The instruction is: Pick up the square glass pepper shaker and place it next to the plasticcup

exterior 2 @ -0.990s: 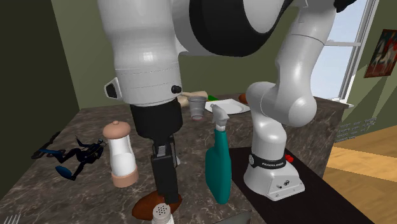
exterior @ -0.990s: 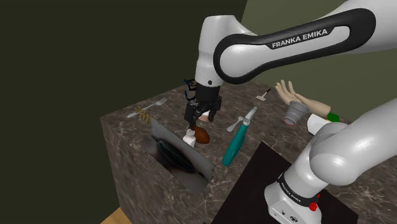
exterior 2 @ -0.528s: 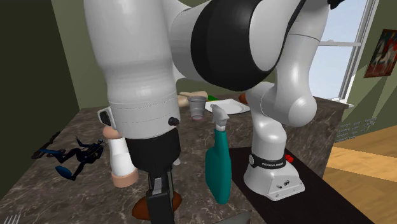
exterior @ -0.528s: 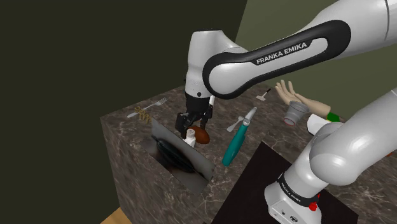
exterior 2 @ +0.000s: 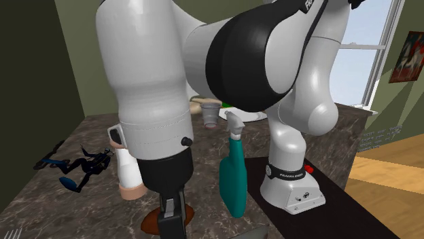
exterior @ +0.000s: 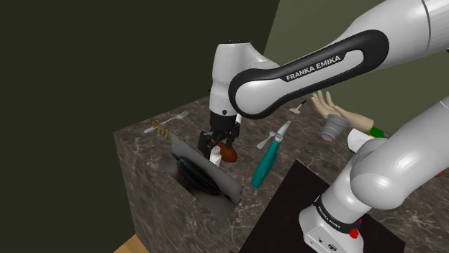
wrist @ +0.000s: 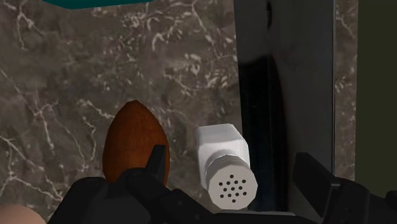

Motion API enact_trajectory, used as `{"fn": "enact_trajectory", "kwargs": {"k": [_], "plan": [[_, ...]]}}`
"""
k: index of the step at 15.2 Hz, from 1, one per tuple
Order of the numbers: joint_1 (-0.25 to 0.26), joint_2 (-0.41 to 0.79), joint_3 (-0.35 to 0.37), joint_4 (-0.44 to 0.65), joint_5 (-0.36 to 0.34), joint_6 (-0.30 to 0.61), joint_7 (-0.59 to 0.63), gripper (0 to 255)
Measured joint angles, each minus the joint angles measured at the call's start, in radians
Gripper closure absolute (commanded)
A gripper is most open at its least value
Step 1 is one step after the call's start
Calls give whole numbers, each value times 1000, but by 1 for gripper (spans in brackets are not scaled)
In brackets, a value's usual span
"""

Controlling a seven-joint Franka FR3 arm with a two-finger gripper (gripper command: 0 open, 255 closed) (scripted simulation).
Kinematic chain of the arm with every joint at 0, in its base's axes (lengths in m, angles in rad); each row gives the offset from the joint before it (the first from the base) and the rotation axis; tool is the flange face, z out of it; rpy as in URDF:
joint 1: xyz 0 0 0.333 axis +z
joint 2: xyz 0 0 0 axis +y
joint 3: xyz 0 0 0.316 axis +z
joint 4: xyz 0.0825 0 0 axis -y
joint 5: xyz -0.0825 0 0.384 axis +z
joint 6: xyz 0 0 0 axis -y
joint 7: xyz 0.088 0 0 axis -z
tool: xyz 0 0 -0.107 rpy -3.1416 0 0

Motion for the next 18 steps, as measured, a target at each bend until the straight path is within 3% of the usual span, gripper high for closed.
{"fn": "enact_trajectory", "kwargs": {"k": [1,2,12,18], "plan": [[0,1,0,1,-1,0,0,0],[0,1,0,1,-1,-1,0,255],[2,1,1,-2,0,-2,-1,255],[3,-37,-9,35,7,-76,-6,255]]}}
